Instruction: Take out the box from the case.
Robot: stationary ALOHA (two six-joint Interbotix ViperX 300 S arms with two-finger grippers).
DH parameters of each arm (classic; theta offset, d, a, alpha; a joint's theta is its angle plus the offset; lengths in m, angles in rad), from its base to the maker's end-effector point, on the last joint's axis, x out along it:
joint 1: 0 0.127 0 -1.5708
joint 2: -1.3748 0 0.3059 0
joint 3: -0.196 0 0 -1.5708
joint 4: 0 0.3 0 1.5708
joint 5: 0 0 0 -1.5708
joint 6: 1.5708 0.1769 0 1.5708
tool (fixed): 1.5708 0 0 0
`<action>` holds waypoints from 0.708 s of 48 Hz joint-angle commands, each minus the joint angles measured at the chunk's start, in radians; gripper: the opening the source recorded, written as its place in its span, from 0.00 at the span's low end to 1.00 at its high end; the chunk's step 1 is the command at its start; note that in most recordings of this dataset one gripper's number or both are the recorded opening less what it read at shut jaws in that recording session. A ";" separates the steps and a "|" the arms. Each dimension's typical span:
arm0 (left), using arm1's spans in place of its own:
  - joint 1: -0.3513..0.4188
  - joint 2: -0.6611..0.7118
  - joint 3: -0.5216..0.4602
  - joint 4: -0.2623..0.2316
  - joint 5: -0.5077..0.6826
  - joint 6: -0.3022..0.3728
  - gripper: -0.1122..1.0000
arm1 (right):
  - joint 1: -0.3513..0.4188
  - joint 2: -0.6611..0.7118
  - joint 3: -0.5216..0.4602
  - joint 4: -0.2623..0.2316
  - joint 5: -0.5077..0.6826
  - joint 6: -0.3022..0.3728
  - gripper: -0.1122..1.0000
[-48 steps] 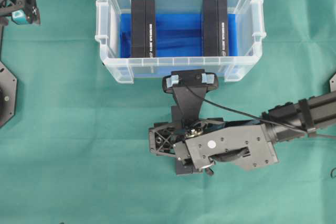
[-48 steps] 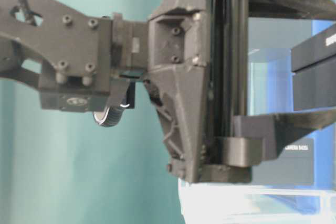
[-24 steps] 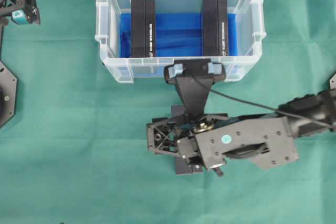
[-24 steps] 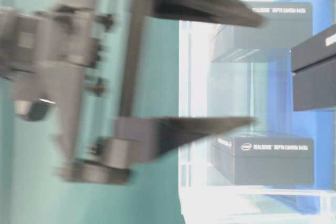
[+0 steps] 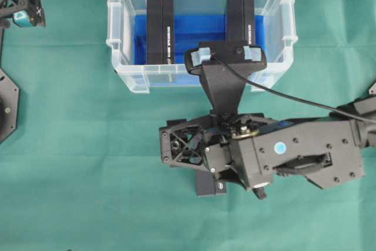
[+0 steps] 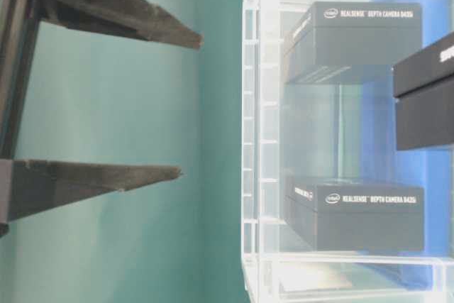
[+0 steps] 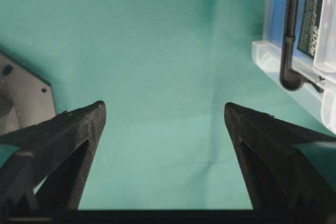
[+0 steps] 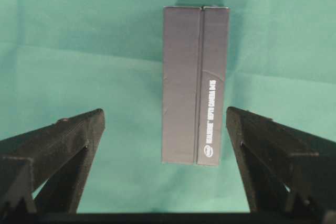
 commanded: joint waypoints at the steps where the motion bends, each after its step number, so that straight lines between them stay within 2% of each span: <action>1: -0.002 -0.005 -0.011 0.005 -0.006 0.000 0.99 | 0.002 -0.041 -0.021 -0.006 0.006 -0.003 0.94; 11: -0.002 -0.005 -0.011 0.003 -0.008 0.000 0.99 | 0.005 -0.044 -0.014 0.000 0.040 -0.005 0.94; 21: -0.003 -0.005 -0.009 0.000 -0.003 0.003 0.99 | 0.031 -0.072 0.009 0.003 0.158 0.003 0.94; 27: -0.005 -0.003 -0.011 0.002 -0.002 0.000 0.99 | 0.051 -0.123 0.063 0.003 0.179 0.012 0.94; 34: -0.005 -0.003 -0.011 0.000 -0.002 -0.003 0.99 | 0.066 -0.213 0.170 0.003 0.172 0.025 0.94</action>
